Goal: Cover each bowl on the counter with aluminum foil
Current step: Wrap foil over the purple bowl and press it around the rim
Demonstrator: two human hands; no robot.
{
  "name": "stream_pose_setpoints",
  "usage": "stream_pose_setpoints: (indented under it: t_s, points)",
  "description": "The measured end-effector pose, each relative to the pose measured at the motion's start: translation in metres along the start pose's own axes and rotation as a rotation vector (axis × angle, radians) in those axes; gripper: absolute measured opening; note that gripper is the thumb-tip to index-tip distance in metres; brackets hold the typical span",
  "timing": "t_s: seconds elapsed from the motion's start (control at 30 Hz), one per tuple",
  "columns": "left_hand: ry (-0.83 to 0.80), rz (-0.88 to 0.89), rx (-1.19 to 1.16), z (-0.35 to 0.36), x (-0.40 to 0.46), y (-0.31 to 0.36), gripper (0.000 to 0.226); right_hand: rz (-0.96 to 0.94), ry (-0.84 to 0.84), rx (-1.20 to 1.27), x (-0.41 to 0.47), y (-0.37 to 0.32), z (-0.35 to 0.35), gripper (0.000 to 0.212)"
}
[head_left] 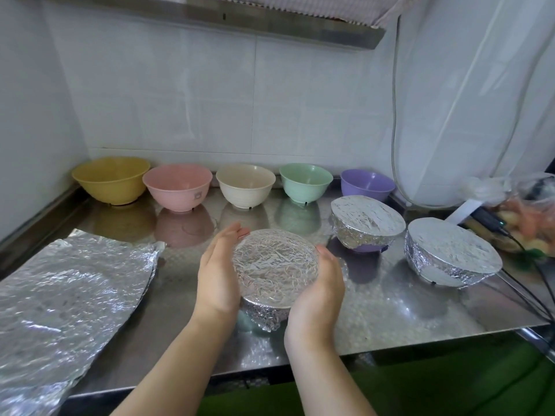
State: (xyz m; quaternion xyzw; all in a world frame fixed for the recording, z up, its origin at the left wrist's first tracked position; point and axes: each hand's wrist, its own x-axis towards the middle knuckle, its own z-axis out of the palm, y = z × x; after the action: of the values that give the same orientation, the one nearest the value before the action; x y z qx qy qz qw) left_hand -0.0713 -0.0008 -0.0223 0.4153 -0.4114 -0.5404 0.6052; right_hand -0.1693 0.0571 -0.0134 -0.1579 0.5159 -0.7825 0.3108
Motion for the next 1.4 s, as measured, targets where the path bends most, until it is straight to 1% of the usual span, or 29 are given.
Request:
stream_pose_setpoints:
  t_s: [0.1, 0.17, 0.27, 0.37, 0.47, 0.57, 0.63, 0.67, 0.73, 0.83, 0.87, 0.93, 1.0, 1.03, 1.07, 1.1, 1.13, 1.17, 1.2, 1.23, 1.3, 1.4]
  points:
    - [0.081, 0.077, 0.011, 0.002, -0.005, -0.007, 0.031, 0.023, 0.021, 0.074, 0.005, 0.005, 0.001, 0.050]
    - [0.114, 0.085, -0.030, 0.005, -0.011, -0.005, 0.033, 0.019, 0.017, 0.102, 0.006, 0.009, 0.001, 0.047]
    - [0.155, 0.119, -0.024, 0.008, -0.021, -0.011, 0.035, 0.012, 0.015, 0.101, 0.009, 0.011, 0.000, 0.044]
    - [0.213, 0.079, -0.064, 0.009, -0.023, -0.016, 0.035, 0.024, 0.022, 0.074, 0.018, 0.016, -0.002, 0.037]
    - [0.281, 0.031, -0.078, 0.006, -0.019, -0.009, 0.036, -0.018, -0.004, 0.015, 0.014, 0.016, -0.012, 0.034]
    - [0.319, 0.054, -0.056, -0.003, -0.022, 0.002, 0.035, -0.103, -0.027, -0.017, 0.015, 0.012, -0.025, 0.019]
    - [0.322, 0.077, -0.043, -0.004, -0.033, 0.005, 0.032, -0.130, -0.054, -0.036, 0.023, 0.007, -0.026, 0.019]
    - [0.314, 0.087, -0.039, -0.002, -0.039, 0.004, 0.029, -0.120, -0.078, -0.034, 0.028, 0.006, -0.024, 0.023]
    - [0.274, 0.100, -0.020, 0.005, -0.052, 0.001, 0.026, -0.067, -0.133, -0.007, 0.040, 0.002, -0.015, 0.033]
    - [0.246, 0.098, -0.056, 0.018, -0.062, -0.006, 0.032, 0.099, -0.192, 0.122, 0.046, 0.005, -0.010, 0.032]
    - [0.259, 0.090, -0.079, 0.021, -0.060, -0.007, 0.032, 0.119, -0.217, 0.148, 0.043, 0.011, -0.011, 0.033]
    - [0.291, 0.070, -0.139, 0.024, -0.055, -0.008, 0.031, 0.100, -0.254, 0.162, 0.040, 0.020, -0.013, 0.038]
    - [0.324, 0.075, -0.163, 0.026, -0.049, -0.008, 0.029, 0.110, -0.217, 0.140, 0.049, 0.028, -0.013, 0.039]
    - [0.334, 0.081, -0.160, 0.027, -0.046, -0.007, 0.028, 0.171, -0.222, 0.198, 0.055, 0.034, -0.012, 0.033]
    - [0.340, 0.083, -0.153, 0.027, -0.043, -0.007, 0.026, 0.319, -0.221, 0.236, 0.054, 0.045, -0.007, 0.021]
    - [0.341, 0.077, -0.142, 0.027, -0.042, -0.007, 0.024, 0.337, -0.194, 0.211, 0.057, 0.056, -0.005, 0.010]
    - [0.339, 0.060, -0.123, 0.026, -0.042, -0.007, 0.020, 0.263, -0.185, 0.159, 0.057, 0.057, -0.010, 0.010]
    - [0.336, 0.037, -0.100, 0.025, -0.042, -0.008, 0.014, 0.159, -0.184, 0.074, 0.059, 0.049, -0.011, 0.023]
    - [0.330, 0.017, -0.069, 0.023, -0.043, -0.010, 0.010, 0.076, -0.122, 0.005, 0.054, 0.035, -0.012, 0.036]
    - [0.324, 0.010, -0.028, 0.020, -0.044, -0.012, 0.009, 0.081, -0.046, 0.034, 0.046, 0.036, -0.007, 0.041]
    - [0.307, 0.014, 0.060, 0.015, -0.044, -0.015, 0.014, 0.040, -0.061, 0.050, 0.028, 0.037, -0.010, 0.038]
    - [0.274, 0.023, 0.169, 0.013, -0.037, -0.013, 0.021, -0.055, -0.052, -0.092, 0.035, 0.031, -0.009, 0.039]
